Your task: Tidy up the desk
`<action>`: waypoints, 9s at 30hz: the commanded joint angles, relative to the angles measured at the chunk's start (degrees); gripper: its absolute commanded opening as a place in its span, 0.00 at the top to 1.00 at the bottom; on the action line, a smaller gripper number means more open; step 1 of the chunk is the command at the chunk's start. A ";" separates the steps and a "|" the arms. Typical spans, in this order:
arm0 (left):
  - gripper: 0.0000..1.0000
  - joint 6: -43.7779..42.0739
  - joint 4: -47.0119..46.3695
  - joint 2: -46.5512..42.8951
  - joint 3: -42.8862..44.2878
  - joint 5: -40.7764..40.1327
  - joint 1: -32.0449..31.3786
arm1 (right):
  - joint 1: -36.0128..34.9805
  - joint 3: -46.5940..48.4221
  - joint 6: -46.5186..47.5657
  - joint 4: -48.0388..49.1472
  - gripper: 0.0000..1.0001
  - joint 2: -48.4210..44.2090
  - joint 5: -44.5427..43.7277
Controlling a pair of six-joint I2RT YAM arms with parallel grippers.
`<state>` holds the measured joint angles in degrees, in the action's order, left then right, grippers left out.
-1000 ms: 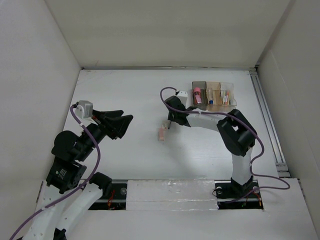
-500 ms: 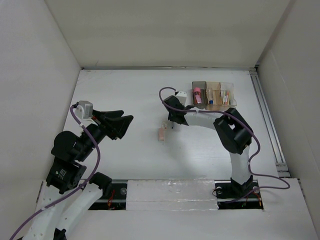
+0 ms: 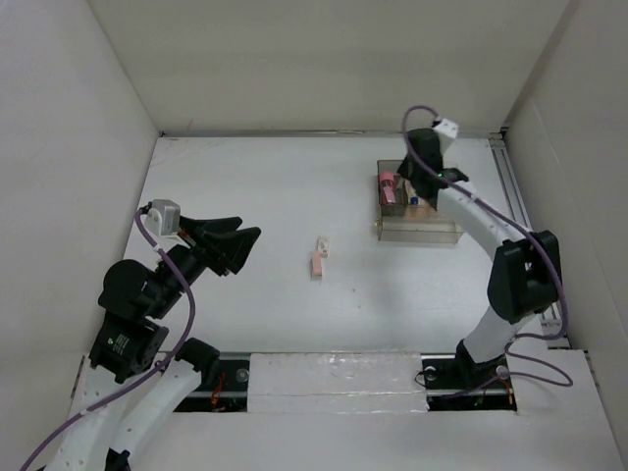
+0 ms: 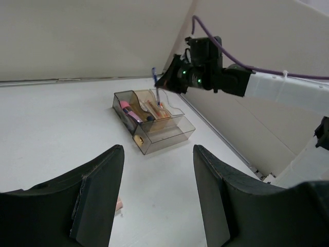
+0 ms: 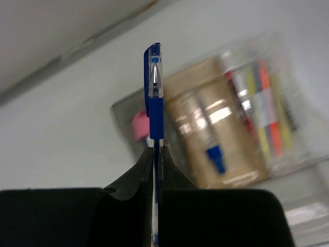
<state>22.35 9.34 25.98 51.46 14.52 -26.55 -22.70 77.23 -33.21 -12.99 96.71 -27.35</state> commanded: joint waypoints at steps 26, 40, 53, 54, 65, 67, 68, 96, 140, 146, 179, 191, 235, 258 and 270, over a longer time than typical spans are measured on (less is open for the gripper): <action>0.48 -0.38 -2.67 -1.81 0.31 0.95 0.18 | 18.74 7.41 23.46 4.91 1.00 13.77 -0.24; 0.47 -0.38 -2.58 -1.28 0.22 0.68 0.18 | 17.69 7.85 18.28 1.48 0.97 17.55 -4.37; 0.48 -0.38 -2.58 -0.84 0.22 0.94 0.18 | 15.94 9.87 7.91 0.86 0.66 8.70 -2.62; 0.48 -0.38 -2.58 -0.67 0.13 0.94 0.18 | 14.10 9.52 6.77 2.00 0.75 7.11 -1.49; 0.48 -0.38 -2.31 -0.23 0.22 -0.20 0.18 | -19.45 -8.48 2.90 14.75 0.85 -8.20 -5.07; 0.48 -0.46 -2.49 -0.14 0.04 -0.02 0.18 | -22.81 -10.77 1.14 15.80 0.66 -6.28 -6.22; 0.48 -0.46 -2.58 -0.22 0.04 0.07 0.18 | -25.87 -11.48 0.44 15.63 0.61 -5.40 -6.31; 0.48 -0.38 -2.67 0.30 -0.13 0.07 0.71 | -41.20 -10.96 -15.74 3.50 0.82 12.37 -18.25; 0.48 -0.29 -3.02 0.13 -0.05 0.86 1.23 | -4.44 -27.39 -7.66 8.14 0.58 -21.90 1.33; 0.47 -0.29 -2.93 0.39 -0.13 0.77 1.23 | -20.79 -24.33 -8.36 11.77 1.00 -15.43 0.74; 0.47 -0.20 -3.10 -0.05 -0.22 1.56 1.23 | -19.86 -21.14 -8.10 12.38 0.91 -13.28 -6.75; 0.47 -0.20 -3.10 1.09 -0.31 1.56 1.23 | 3.79 -25.65 -12.05 9.31 0.86 -17.70 2.12; 0.18 -0.11 -4.68 5.66 -1.01 1.65 1.23 | -32.94 -29.68 4.12 17.39 0.42 -48.45 22.52; 0.19 0.15 -4.86 6.98 -4.70 -13.91 1.23 | -42.69 -40.67 0.34 34.88 0.36 -18.58 13.30; 0.21 -0.90 -7.14 9.19 -5.93 -16.81 1.23 | -42.69 -37.34 -1.33 35.15 0.35 -13.92 12.59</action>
<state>22.63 5.69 36.36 46.09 -0.86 -25.65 -65.08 35.83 -33.65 19.64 82.19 -13.61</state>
